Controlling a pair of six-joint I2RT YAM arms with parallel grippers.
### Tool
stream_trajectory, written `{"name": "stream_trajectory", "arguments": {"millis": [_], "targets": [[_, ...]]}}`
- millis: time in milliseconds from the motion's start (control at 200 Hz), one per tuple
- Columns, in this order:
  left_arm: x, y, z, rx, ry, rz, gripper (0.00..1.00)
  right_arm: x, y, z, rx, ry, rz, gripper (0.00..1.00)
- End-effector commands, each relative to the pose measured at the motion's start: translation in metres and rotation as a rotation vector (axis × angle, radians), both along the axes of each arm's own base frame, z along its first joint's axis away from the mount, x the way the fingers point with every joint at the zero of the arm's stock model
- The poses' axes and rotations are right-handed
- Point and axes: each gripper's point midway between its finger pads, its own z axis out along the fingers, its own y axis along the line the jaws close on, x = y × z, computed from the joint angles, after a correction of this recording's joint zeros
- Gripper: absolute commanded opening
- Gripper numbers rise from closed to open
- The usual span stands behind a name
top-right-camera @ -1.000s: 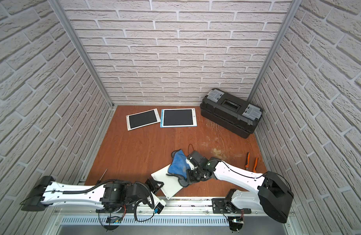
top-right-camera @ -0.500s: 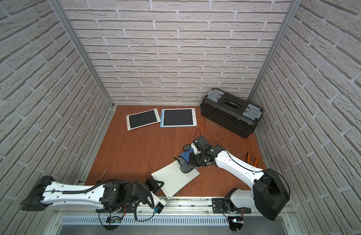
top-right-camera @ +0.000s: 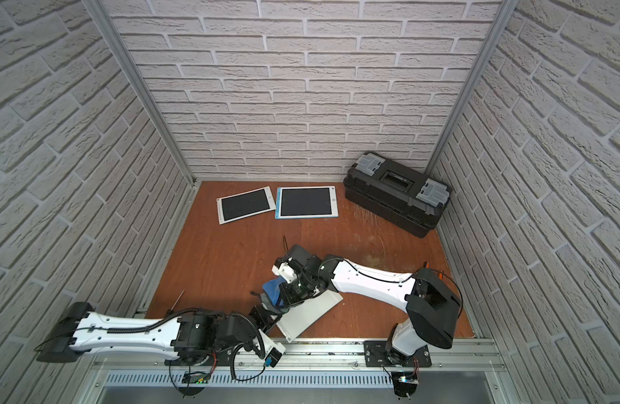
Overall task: Wipe the drawing tablet
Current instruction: Wipe the dirt from the drawing tablet.
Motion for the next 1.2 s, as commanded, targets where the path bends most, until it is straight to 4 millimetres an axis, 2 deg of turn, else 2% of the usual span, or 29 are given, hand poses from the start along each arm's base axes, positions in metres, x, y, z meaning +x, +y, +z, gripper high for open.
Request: {"name": "stream_trajectory", "arguments": {"millis": [0, 75, 190, 305, 450, 555, 635, 705, 810, 955, 1085, 1145, 1195], "targets": [[-0.001, 0.001, 0.001, 0.019, -0.004, -0.010, 0.00, -0.025, -0.012, 0.020, 0.052, 0.013, 0.076, 0.03], [-0.001, 0.001, 0.001, 0.017, -0.004, -0.010, 0.00, -0.032, -0.033, 0.009, -0.004, 0.000, 0.069, 0.03], [-0.001, 0.000, 0.002, 0.014, -0.005, -0.009, 0.00, -0.043, -0.072, -0.031, -0.161, 0.019, 0.048, 0.03], [-0.001, 0.000, 0.002, 0.014, -0.003, -0.010, 0.00, -0.043, -0.098, -0.059, -0.235, 0.038, -0.010, 0.03], [-0.001, 0.001, 0.002, 0.014, -0.004, -0.007, 0.00, -0.020, -0.126, -0.076, -0.283, 0.057, -0.141, 0.03], [-0.001, 0.001, 0.002, 0.013, -0.005, -0.008, 0.00, 0.009, -0.143, -0.082, -0.314, 0.063, -0.257, 0.03], [-0.001, 0.001, 0.000, 0.014, -0.005, -0.009, 0.00, 0.033, -0.146, -0.083, -0.323, 0.049, -0.301, 0.03], [-0.001, 0.001, 0.000, 0.013, -0.006, -0.009, 0.00, 0.051, -0.141, -0.084, -0.322, 0.053, -0.321, 0.03], [-0.001, 0.001, 0.001, 0.011, -0.006, -0.009, 0.00, 0.071, -0.120, -0.081, -0.281, 0.072, -0.315, 0.03], [-0.001, 0.001, 0.002, 0.005, -0.006, -0.008, 0.00, 0.083, -0.087, -0.077, -0.210, 0.114, -0.292, 0.03], [-0.001, 0.001, 0.001, 0.008, -0.006, -0.009, 0.00, 0.071, -0.053, -0.069, -0.181, 0.101, -0.201, 0.03], [-0.001, 0.001, 0.001, 0.010, -0.007, -0.010, 0.00, 0.053, -0.031, -0.063, -0.143, 0.106, -0.111, 0.03], [-0.001, 0.001, 0.002, 0.008, -0.008, -0.009, 0.00, 0.031, -0.014, -0.056, -0.106, 0.124, -0.014, 0.03]]}}
